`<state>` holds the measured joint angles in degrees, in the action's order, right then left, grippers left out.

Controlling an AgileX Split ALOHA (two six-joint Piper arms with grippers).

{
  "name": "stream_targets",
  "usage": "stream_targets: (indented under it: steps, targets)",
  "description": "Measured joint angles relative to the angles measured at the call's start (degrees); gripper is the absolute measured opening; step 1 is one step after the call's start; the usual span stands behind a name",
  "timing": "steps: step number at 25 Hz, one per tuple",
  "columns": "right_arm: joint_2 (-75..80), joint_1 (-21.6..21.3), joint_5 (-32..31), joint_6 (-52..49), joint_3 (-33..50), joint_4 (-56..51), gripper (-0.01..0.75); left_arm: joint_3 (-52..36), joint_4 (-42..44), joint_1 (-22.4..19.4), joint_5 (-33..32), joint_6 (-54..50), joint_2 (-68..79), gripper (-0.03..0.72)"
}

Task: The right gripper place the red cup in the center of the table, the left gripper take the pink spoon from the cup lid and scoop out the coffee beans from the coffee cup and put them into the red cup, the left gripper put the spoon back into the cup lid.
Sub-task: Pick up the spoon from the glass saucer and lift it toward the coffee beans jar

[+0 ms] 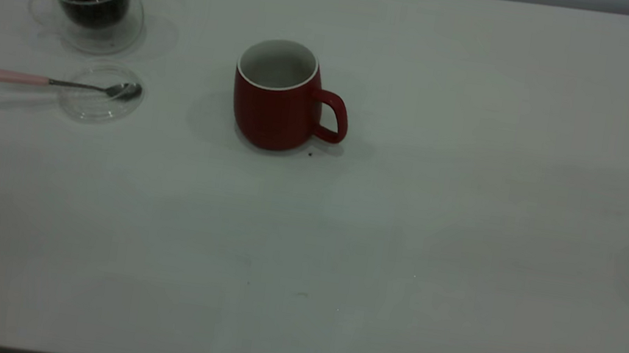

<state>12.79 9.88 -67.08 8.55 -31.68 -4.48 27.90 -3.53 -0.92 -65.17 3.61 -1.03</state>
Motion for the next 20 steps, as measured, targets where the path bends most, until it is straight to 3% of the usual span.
stream_targets:
  steps: [8, 20]
  targets:
    - [-7.42, -6.27, 1.86, -0.02, 2.94, -0.06, 0.591, 0.00, 0.00, 0.00, 0.00, 0.00, 0.00, 0.586]
    - [-11.04, -8.07, 2.22, -1.65, 4.74, -0.05, 0.591, 0.00, 0.00, 0.00, 0.00, 0.00, 0.00, 0.586]
